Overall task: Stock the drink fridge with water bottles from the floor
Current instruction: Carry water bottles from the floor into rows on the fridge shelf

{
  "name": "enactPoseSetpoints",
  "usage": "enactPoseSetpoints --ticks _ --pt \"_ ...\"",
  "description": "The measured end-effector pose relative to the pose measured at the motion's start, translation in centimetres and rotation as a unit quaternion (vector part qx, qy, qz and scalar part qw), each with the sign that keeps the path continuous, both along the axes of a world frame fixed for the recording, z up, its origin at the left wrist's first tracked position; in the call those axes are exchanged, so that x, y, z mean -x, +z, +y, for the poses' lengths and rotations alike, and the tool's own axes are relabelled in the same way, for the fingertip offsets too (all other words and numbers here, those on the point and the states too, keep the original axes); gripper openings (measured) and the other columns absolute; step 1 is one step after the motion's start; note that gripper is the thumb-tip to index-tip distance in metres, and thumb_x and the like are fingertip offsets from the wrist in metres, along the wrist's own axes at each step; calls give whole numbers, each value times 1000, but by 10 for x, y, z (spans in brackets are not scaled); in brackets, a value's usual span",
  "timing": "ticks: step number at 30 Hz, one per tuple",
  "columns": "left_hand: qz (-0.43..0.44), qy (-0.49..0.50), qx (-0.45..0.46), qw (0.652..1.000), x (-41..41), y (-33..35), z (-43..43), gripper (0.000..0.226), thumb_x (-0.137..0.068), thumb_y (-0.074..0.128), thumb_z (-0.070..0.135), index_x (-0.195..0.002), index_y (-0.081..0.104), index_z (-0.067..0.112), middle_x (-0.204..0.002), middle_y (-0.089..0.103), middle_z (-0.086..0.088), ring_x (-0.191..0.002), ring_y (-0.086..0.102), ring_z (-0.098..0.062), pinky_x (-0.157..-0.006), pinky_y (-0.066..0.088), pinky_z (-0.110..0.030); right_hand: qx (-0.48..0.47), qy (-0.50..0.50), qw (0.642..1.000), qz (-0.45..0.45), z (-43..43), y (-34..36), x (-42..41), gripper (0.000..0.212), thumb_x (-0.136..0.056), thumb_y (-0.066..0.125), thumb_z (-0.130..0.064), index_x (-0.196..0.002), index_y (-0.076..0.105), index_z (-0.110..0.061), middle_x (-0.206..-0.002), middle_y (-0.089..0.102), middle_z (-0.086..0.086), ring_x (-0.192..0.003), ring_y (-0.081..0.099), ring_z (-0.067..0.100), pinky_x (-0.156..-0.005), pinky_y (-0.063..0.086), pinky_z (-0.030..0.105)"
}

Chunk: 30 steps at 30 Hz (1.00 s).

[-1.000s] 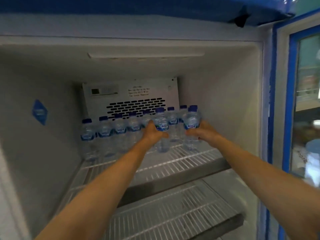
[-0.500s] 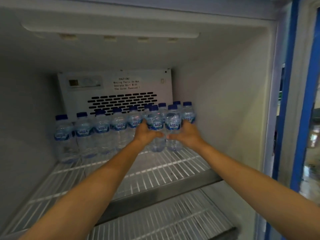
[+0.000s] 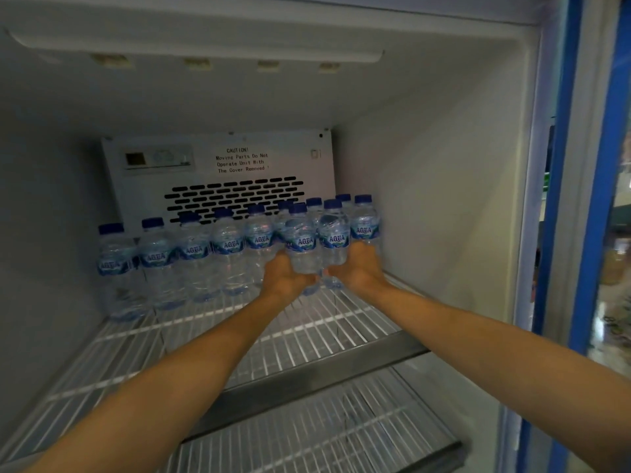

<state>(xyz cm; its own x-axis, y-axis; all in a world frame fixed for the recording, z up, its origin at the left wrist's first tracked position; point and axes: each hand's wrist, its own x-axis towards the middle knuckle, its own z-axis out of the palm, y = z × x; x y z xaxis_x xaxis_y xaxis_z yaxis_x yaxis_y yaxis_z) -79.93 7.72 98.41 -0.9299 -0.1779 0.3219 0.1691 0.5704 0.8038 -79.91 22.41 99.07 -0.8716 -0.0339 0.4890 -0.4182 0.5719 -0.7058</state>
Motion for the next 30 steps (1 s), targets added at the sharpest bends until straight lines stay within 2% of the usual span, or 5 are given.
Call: enactPoseSetpoints --ticks 3,7,13,18,30 --pt "-4 3 -2 1000 1 -1 4 72 -75 79 11 -131 36 -1 -126 56 -15 -114 55 -27 -85 41 -22 -21 -7 1000 15 -2 0 1 16 -79 72 -1 -87 60 -7 -88 64 11 -81 65 23 -62 49 28" --pt "-7 -11 -23 1000 4 -3 3 72 -79 75 9 -135 31 -2 -129 52 -15 -108 52 -22 -79 41 -16 -26 -18 999 24 -1 1 1 32 -79 74 -4 -105 55 -1 -94 58 5 -86 60 18 -68 47 26" --pt "29 0 -13 999 3 -6 1 79 -70 84 22 -131 37 1 -126 52 -19 -114 54 -31 -96 48 -37 -23 -10 999 30 0 2 -1 36 -80 74 -5 -106 49 -5 -94 55 4 -87 57 17 -69 43 25" --pt "43 -10 -8 999 4 -9 -2 79 -69 84 26 -129 39 2 -124 52 -18 -114 54 -30 -97 48 -42 -31 -8 999 36 1 0 0 36 -81 72 -7 -98 41 -13 -93 54 3 -88 58 18 -68 42 24" --pt "37 -21 15 999 5 -10 -2 80 -74 81 26 -134 33 4 -129 50 -18 -118 52 -30 -100 46 -43 -34 -13 999 19 1 -1 -2 45 -84 70 -10 -119 45 -4 -106 58 9 -93 57 20 -75 46 29"
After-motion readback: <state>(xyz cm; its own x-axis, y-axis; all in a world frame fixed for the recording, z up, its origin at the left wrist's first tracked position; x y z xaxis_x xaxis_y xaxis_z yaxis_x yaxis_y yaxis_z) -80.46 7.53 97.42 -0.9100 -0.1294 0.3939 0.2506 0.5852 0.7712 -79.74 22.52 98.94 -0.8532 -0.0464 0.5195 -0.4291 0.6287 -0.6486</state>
